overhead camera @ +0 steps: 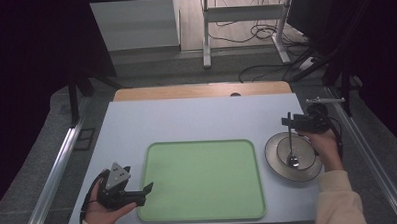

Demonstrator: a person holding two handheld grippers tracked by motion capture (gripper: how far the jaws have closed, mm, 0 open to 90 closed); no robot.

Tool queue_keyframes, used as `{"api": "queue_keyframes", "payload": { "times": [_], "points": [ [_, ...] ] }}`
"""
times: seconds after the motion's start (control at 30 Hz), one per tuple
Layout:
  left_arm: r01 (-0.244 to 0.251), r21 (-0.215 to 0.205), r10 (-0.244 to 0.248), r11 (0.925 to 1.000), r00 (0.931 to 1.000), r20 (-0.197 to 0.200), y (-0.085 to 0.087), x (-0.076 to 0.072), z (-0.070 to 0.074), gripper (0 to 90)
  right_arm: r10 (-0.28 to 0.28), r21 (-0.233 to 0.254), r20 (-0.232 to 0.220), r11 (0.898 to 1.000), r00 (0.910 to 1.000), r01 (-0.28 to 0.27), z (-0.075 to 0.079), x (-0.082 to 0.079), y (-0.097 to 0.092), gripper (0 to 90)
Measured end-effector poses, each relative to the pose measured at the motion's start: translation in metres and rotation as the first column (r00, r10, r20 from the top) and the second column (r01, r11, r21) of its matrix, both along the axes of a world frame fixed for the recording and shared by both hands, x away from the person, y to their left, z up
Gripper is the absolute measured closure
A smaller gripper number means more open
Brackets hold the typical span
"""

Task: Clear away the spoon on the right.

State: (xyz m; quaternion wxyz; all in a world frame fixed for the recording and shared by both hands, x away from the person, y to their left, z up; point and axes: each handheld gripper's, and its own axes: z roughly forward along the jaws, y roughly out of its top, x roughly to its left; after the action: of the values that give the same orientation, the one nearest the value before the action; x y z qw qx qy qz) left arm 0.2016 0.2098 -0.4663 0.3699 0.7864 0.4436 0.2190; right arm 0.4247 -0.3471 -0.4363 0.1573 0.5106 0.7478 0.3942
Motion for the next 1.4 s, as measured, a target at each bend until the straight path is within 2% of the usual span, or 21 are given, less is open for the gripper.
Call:
{"api": "queue_keyframes", "payload": {
  "times": [0.13, 0.33, 0.5, 0.7, 0.97, 1.1, 1.4],
  "points": [
    [-0.002, -0.003, 0.002, 1.0000, 1.0000, 0.001, 0.000, 0.000, 0.000, 11.0, 0.010, 0.009, -0.032, 1.000, 0.9994, -0.010, -0.004, 0.002, -0.002, 45.9],
    [0.000, -0.001, 0.000, 1.0000, 1.0000, -0.001, 0.001, 0.000, 0.000, 11.1, 0.030, 0.035, -0.056, 0.999, 0.9980, -0.028, -0.007, 0.002, -0.004, 64.2],
    [0.003, -0.001, -0.003, 1.0000, 1.0000, 0.000, 0.000, 0.000, 0.000, 11.1, 0.051, 0.062, -0.061, 0.997, 0.9969, -0.047, -0.006, 0.001, -0.004, 77.5],
    [0.002, -0.001, -0.002, 1.0000, 1.0000, -0.001, 0.001, 0.000, 0.000, 11.1, 0.058, 0.085, -0.069, 0.995, 0.9959, -0.052, -0.004, 0.001, -0.006, 86.9],
    [0.001, 0.001, -0.001, 1.0000, 1.0000, -0.002, 0.002, 0.000, 0.001, 11.1, 0.074, 0.096, -0.065, 0.993, 0.9951, -0.068, 0.001, -0.002, -0.007, 88.3],
    [-0.001, 0.000, 0.001, 1.0000, 1.0000, 0.000, 0.002, 0.000, 0.001, 11.2, 0.126, 0.103, -0.045, 0.987, 0.9911, -0.120, 0.007, -0.005, -0.005, 88.4],
    [-0.003, -0.004, 0.003, 1.0000, 1.0000, 0.001, 0.002, 0.000, 0.002, 11.2, 0.118, 0.105, -0.023, 0.988, 0.9927, -0.115, 0.018, -0.012, -0.009, 88.5]
  ]
}}
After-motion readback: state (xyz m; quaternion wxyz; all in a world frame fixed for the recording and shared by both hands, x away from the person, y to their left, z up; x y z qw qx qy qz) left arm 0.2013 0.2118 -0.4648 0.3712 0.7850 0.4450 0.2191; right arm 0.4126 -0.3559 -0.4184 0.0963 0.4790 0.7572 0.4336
